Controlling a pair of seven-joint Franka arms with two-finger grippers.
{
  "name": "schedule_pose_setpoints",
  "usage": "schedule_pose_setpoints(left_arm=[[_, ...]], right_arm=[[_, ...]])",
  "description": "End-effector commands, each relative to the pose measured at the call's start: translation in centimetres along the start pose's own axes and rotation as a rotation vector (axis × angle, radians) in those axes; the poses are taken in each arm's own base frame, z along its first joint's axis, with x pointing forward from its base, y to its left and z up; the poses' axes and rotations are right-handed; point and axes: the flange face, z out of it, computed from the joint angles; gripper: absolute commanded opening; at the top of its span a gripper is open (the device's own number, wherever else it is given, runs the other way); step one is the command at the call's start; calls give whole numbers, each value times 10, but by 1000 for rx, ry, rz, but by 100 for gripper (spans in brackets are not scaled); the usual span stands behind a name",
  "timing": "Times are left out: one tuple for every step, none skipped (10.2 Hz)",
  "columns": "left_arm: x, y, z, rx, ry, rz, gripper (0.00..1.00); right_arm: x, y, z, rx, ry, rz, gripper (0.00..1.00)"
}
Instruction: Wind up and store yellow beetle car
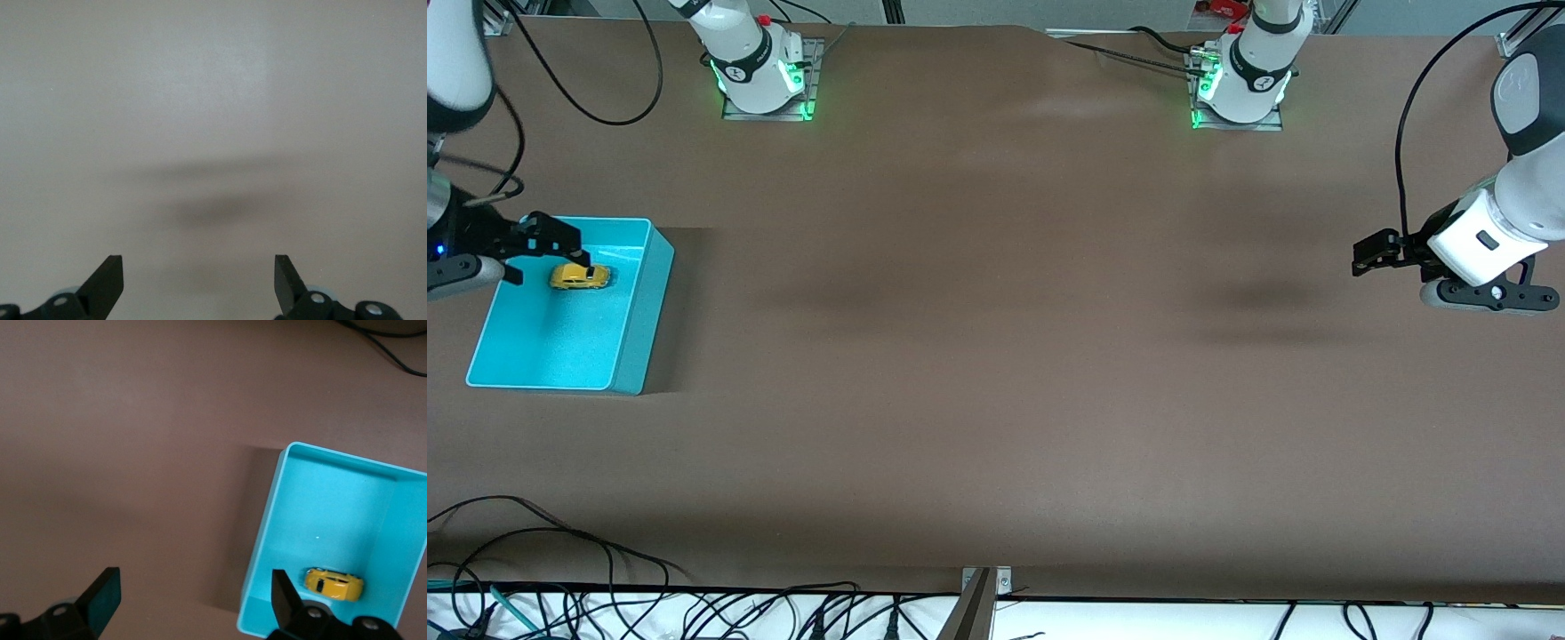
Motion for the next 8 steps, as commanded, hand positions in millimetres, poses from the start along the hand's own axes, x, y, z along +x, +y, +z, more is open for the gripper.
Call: schedule_pose_setpoints(left_arm=[[-4,-2,-3,-10,-3,15,100],[-4,-2,-3,-10,-1,15,100],[-4,-2,-4,-10,2,15,100],[-4,-2,-3,-10,-1,15,100],[-4,-2,-3,-10,-1,15,100],[-4,-2,-4,-10,0,15,100],[-4,-2,-3,-10,-1,15,100],[-4,-2,-4,-10,0,15,100]], right_arm=[[0,-31,-13,-33,11,82,100],[6,-47,-25,-71,36,92,100],[10,-53,-43,-77,67,86,100],[10,-53,-56,-80,89,86,100],[10,-52,-58,-78,89,88,100],[10,-52,-66,-68,90,96,100],[11,-52,-70,-68,86,94,100],[13,-50,-73,-66,94,92,100]])
